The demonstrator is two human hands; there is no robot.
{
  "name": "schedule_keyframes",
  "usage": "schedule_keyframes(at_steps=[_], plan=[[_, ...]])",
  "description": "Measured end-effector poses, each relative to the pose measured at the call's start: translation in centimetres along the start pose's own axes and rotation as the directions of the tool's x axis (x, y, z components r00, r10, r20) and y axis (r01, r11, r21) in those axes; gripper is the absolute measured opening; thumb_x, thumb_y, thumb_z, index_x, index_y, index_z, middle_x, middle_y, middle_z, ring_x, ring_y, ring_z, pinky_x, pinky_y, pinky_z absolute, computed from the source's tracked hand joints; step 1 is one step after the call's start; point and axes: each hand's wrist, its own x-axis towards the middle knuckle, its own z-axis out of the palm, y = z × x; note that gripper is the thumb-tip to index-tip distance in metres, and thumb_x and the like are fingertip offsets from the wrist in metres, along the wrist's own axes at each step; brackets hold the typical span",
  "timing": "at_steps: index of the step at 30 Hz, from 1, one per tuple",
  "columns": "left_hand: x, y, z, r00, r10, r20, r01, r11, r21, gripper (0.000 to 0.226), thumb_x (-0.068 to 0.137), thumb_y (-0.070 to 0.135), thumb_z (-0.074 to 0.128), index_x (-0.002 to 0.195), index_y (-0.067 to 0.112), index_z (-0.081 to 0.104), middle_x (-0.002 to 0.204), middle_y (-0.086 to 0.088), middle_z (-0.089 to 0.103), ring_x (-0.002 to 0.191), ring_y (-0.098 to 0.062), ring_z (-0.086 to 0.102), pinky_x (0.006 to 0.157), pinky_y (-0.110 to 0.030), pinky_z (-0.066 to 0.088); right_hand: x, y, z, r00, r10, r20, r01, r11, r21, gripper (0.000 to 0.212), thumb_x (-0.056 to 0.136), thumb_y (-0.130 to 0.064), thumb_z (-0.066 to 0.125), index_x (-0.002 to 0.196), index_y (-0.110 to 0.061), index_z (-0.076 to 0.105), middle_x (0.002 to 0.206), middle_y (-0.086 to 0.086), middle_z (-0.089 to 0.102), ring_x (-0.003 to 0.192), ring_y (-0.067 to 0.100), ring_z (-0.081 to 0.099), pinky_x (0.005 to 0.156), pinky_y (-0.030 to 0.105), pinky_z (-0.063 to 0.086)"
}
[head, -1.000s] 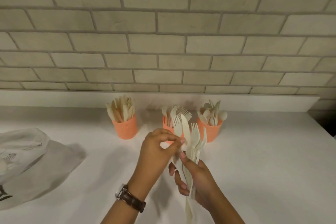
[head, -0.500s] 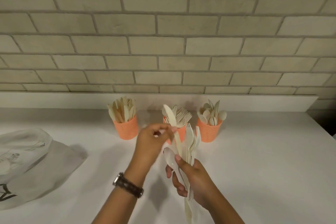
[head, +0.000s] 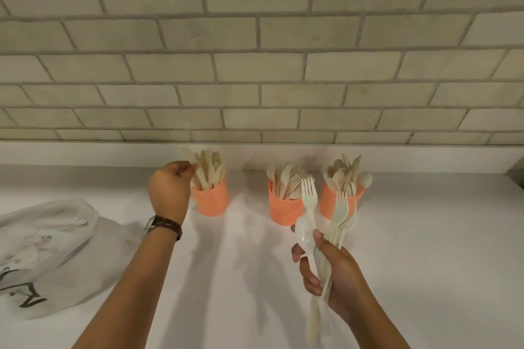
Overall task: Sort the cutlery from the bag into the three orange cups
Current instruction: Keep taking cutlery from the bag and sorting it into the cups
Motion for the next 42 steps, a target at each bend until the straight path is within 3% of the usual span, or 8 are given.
schedule_keyframes(at_steps=[6, 13, 18, 22, 27, 32, 37, 42], plan=[[-1.2, -3.1, 1.8, 0.990, -0.056, 0.128, 0.022, 0.968, 0.251, 0.020, 0.084, 0.027, 0.064, 0.091, 0.011, 0.073, 0.092, -0.012, 0.072, 0.084, -0.031, 0.063, 0.075, -0.033, 0.048, -0.2, -0.2, 0.1, 0.999, 0.016, -0.034, -0.017, 0.999, -0.029, 0.041, 0.098, -0.027, 0.038, 0.117, 0.005, 0.053, 0.070, 0.016, 0.059, 0.034, 0.016, 0.040, 0.036, 0.020, 0.033], [-4.3, -1.1, 0.6, 0.994, -0.098, 0.040, 0.097, 0.995, 0.039, 0.035, 0.073, 0.032, 0.076, 0.100, 0.014, 0.060, 0.091, -0.001, 0.057, 0.082, -0.019, 0.053, 0.069, -0.027, 0.038, -0.3, -0.2, 0.2, 0.994, -0.016, -0.104, 0.008, 0.997, -0.079, 0.037, 0.098, -0.028, 0.041, 0.109, 0.005, 0.054, 0.068, 0.018, 0.060, 0.032, 0.016, 0.037, 0.035, 0.018, 0.030], [-13.1, 4.5, 1.6, 0.842, -0.005, 0.539, 0.120, 0.977, -0.178, 0.010, 0.084, 0.031, 0.065, 0.078, 0.023, 0.067, 0.079, 0.012, 0.066, 0.071, -0.002, 0.058, 0.061, -0.008, 0.041, -0.6, -0.3, -0.1, 0.983, -0.053, -0.176, 0.027, 0.988, -0.149, 0.032, 0.098, -0.026, 0.043, 0.094, 0.001, 0.060, 0.067, 0.019, 0.062, 0.032, 0.019, 0.037, 0.037, 0.019, 0.031], [-16.2, 6.2, 3.1, 0.715, 0.022, 0.699, 0.206, 0.949, -0.240, 0.009, 0.076, 0.025, 0.074, 0.084, 0.027, 0.070, 0.076, 0.004, 0.070, 0.065, -0.009, 0.059, 0.065, -0.020, 0.048, -1.4, -0.8, -0.6, 0.979, -0.083, -0.184, 0.040, 0.973, -0.226, 0.036, 0.098, -0.020, 0.039, 0.089, 0.007, 0.061, 0.069, 0.021, 0.064, 0.032, 0.019, 0.037, 0.037, 0.021, 0.030], [-15.2, 9.2, 4.0, 0.776, 0.059, 0.628, 0.215, 0.911, -0.352, 0.010, 0.078, 0.006, 0.070, 0.084, 0.013, 0.070, 0.066, -0.003, 0.067, 0.052, -0.006, 0.060, 0.055, -0.017, 0.051, -2.6, -2.1, -2.5, 0.960, -0.156, -0.232, 0.108, 0.972, -0.208, 0.030, 0.100, -0.022, 0.039, 0.103, -0.006, 0.065, 0.073, 0.024, 0.067, 0.035, 0.023, 0.046, 0.037, 0.024, 0.040], [-10.6, 13.1, 6.2, 0.947, 0.195, 0.255, -0.027, 0.840, -0.541, 0.017, 0.083, 0.012, 0.066, 0.077, 0.028, 0.064, 0.072, 0.009, 0.064, 0.058, 0.003, 0.057, 0.059, -0.009, 0.046, -4.0, -3.3, -6.4, 0.905, -0.193, -0.379, 0.143, 0.977, -0.156, 0.030, 0.100, -0.022, 0.038, 0.108, -0.004, 0.061, 0.071, 0.021, 0.066, 0.035, 0.024, 0.050, 0.036, 0.025, 0.044], [-10.4, 14.8, 11.9, 0.934, 0.312, 0.172, -0.213, 0.876, -0.434, 0.007, 0.084, 0.021, 0.065, 0.086, 0.028, 0.066, 0.075, 0.016, 0.062, 0.060, 0.005, 0.052, 0.058, -0.008, 0.038, -4.8, -3.6, -7.9, 0.897, -0.214, -0.387, 0.156, 0.972, -0.176, 0.032, 0.099, -0.024, 0.038, 0.110, -0.005, 0.061, 0.071, 0.017, 0.065, 0.031, 0.021, 0.041, 0.038, 0.023, 0.029], [-11.3, 12.8, 16.3, 0.866, 0.436, 0.246, -0.363, 0.885, -0.290, 0.012, 0.086, 0.025, 0.061, 0.090, 0.018, 0.071, 0.077, -0.001, 0.070, 0.067, -0.018, 0.059, 0.064, -0.024, 0.042, -5.4, -3.5, -7.5, 0.913, -0.219, -0.345, 0.175, 0.972, -0.155, 0.032, 0.099, -0.022, 0.038, 0.109, -0.004, 0.062, 0.072, 0.020, 0.064, 0.031, 0.021, 0.042, 0.037, 0.022, 0.032]])
